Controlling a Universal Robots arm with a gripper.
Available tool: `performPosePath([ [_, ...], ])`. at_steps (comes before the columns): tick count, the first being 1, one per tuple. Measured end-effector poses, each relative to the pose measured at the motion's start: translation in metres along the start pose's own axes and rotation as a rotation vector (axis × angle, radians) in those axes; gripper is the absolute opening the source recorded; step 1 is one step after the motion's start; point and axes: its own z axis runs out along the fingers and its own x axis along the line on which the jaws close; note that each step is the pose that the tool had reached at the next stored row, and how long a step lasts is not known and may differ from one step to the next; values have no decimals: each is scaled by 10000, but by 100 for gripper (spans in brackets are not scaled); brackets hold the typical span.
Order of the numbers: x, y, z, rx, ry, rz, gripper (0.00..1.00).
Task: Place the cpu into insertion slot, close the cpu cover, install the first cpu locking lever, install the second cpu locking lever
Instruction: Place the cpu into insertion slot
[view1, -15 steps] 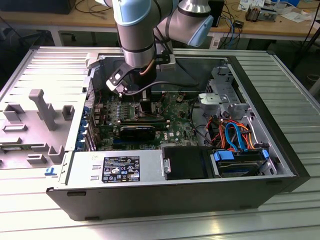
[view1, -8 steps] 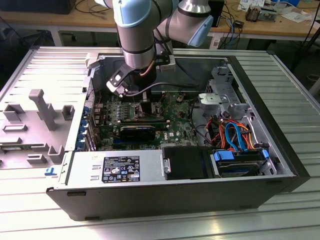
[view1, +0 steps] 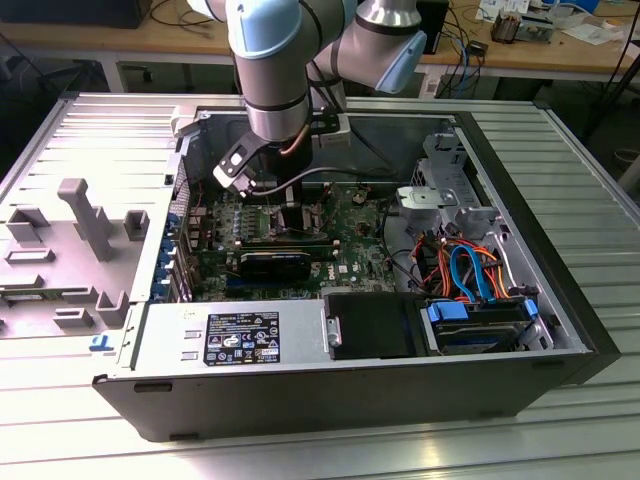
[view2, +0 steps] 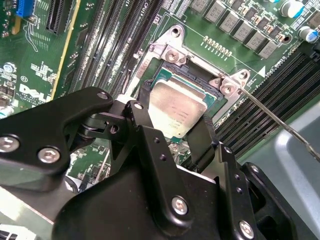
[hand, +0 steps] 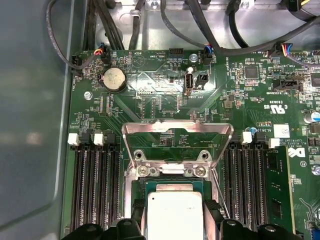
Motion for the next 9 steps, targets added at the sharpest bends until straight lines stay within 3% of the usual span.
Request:
performPosePath([
  [9, 2, -1, 5, 1, 0, 0, 54],
])
